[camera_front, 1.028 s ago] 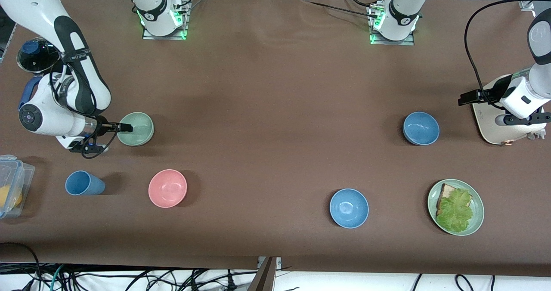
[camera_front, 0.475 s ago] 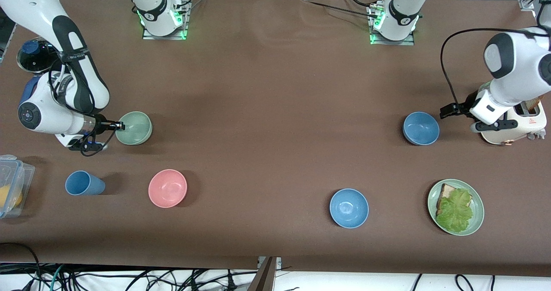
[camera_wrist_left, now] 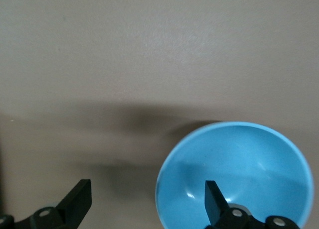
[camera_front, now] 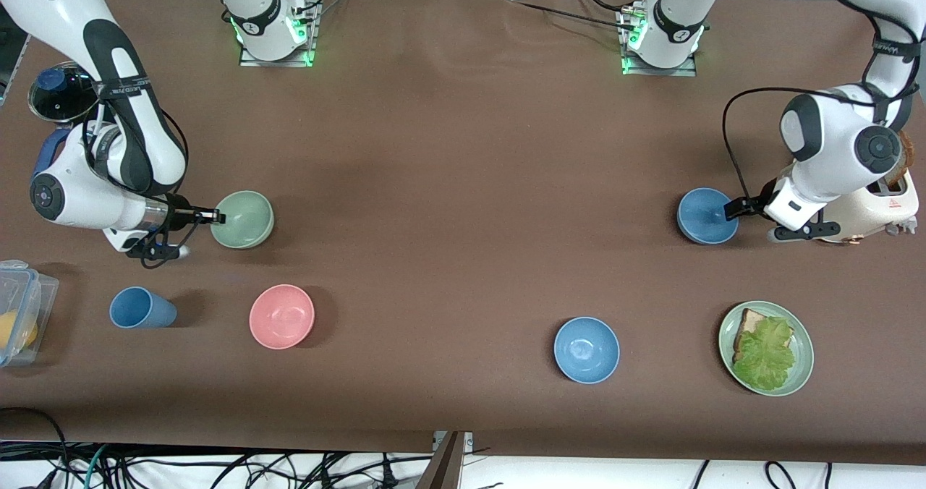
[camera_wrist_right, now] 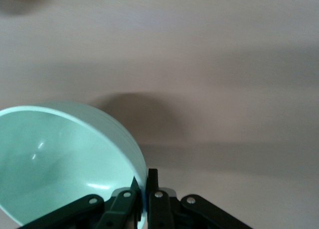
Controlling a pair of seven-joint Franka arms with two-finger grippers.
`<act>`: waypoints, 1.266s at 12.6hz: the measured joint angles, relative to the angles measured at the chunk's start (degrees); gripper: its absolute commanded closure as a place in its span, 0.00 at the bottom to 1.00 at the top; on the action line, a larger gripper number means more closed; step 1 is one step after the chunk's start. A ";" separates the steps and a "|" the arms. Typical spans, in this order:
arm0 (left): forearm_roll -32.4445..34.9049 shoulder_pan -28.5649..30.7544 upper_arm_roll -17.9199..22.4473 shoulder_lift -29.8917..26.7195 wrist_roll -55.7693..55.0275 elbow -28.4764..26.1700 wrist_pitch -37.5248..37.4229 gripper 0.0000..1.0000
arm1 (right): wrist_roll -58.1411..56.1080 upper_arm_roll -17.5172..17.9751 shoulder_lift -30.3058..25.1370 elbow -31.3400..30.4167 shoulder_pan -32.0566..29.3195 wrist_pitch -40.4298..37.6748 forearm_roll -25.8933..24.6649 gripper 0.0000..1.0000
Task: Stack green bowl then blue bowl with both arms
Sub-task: 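Grasp the green bowl with the right gripper while the left gripper grasps the blue bowl, then slide the green bowl toward the table middle with the right gripper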
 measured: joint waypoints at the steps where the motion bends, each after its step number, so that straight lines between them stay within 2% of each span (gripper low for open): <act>1: 0.00 0.02 0.00 1.02 0.00 0.03 0.56 0.13 | 1.70 1.62 -0.07 0.61 0.02 -0.31 0.52 1.00; 5: -0.34 0.02 -0.03 2.35 0.00 0.04 0.68 0.39 | 14.43 9.58 -0.12 2.81 1.40 -0.44 0.69 1.00; 7: -0.75 0.02 -0.05 2.98 0.00 0.04 0.68 0.56 | 20.04 10.55 0.25 3.90 5.58 -0.02 0.71 1.00; 10: -0.93 0.01 -0.10 3.68 -0.03 0.03 0.67 0.71 | 28.07 10.73 2.93 6.83 13.50 0.81 0.80 1.00; 11: -1.24 0.00 -0.14 3.89 -0.14 0.03 0.64 0.81 | 31.32 10.77 4.34 8.23 16.08 1.09 0.83 1.00; 12: -2.00 -0.07 -0.24 4.06 -0.16 0.03 0.56 0.96 | 34.28 10.78 5.80 9.71 18.24 1.40 0.84 1.00; 13: -2.57 -0.17 -0.44 4.22 -0.16 0.03 0.37 1.00 | 36.93 10.78 7.28 11.28 20.18 1.88 0.85 1.00; 16: -2.88 -0.51 -0.70 3.54 -0.15 0.46 -1.10 1.00 | 43.61 10.84 10.63 14.45 25.35 5.83 0.88 1.00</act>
